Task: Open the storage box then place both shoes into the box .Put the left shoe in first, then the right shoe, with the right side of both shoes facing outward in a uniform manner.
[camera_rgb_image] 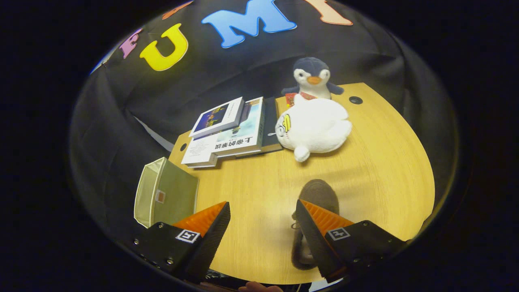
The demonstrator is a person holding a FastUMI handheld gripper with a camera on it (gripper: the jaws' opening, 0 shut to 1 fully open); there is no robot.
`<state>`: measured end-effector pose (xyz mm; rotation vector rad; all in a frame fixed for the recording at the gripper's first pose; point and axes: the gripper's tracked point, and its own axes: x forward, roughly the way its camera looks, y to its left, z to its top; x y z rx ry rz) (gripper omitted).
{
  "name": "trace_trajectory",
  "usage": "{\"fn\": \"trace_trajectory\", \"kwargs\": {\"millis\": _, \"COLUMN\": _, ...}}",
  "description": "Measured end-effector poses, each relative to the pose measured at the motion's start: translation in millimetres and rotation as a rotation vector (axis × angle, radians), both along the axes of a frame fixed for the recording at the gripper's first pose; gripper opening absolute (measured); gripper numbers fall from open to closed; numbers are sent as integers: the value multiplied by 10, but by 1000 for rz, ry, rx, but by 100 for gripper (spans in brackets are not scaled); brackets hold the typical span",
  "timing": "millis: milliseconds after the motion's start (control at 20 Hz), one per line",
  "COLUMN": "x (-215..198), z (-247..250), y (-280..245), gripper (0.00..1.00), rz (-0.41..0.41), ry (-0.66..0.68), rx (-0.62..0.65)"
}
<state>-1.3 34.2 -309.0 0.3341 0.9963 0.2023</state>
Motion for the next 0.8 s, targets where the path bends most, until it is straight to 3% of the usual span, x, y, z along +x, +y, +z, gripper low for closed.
{"fn": "trace_trajectory", "kwargs": {"millis": 300, "x": -255, "z": -264, "y": -524, "gripper": 98, "rz": -52, "ry": 59, "rx": -52}}
{"fn": "trace_trajectory", "kwargs": {"millis": 800, "x": -645, "z": -852, "y": -765, "gripper": 97, "rz": 1, "ry": 209, "rx": -131}}
